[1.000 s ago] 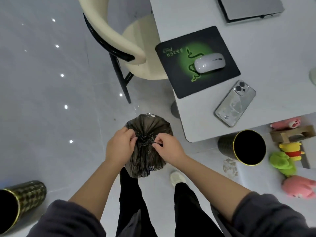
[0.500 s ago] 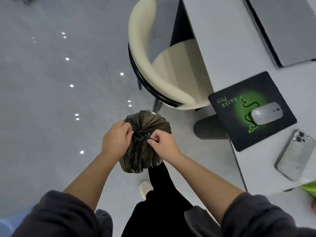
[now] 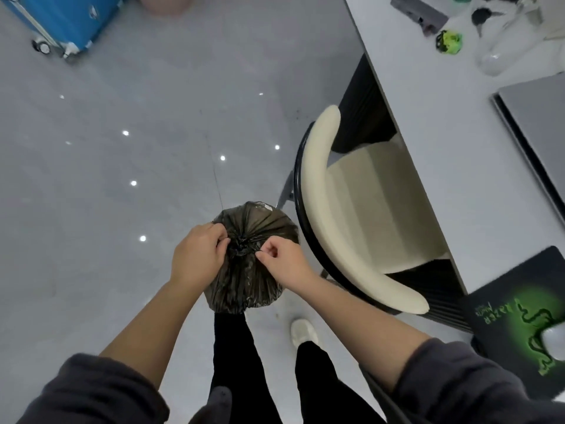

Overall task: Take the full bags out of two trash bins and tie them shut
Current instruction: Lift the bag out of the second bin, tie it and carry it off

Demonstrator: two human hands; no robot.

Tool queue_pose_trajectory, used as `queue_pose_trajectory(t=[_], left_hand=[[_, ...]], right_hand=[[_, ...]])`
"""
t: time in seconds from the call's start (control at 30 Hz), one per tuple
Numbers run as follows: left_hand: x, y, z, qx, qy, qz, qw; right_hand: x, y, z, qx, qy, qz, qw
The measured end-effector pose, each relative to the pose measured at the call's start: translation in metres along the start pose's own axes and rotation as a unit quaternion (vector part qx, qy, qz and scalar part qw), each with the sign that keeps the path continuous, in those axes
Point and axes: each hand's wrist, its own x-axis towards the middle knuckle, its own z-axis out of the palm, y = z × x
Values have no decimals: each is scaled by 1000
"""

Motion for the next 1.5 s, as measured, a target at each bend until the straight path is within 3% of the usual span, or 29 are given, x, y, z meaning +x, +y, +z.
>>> queue_pose_trajectory(t=[0.43,0.93,1.2,1.5], left_hand=[[226,-72,-91,46,-32,72,996],[496,-52,-152,57,-40,79,994],[676,-47,-181,43,-44,150,987],[859,-41,-209,47,-113,259,958]], right_hand=[[179,-139,-21,53,101,21,993],[409,-240,-151,68,103,25,992],[547,-302,-225,38,135,29,990],[684,-355,-288,-7,161,47,986]])
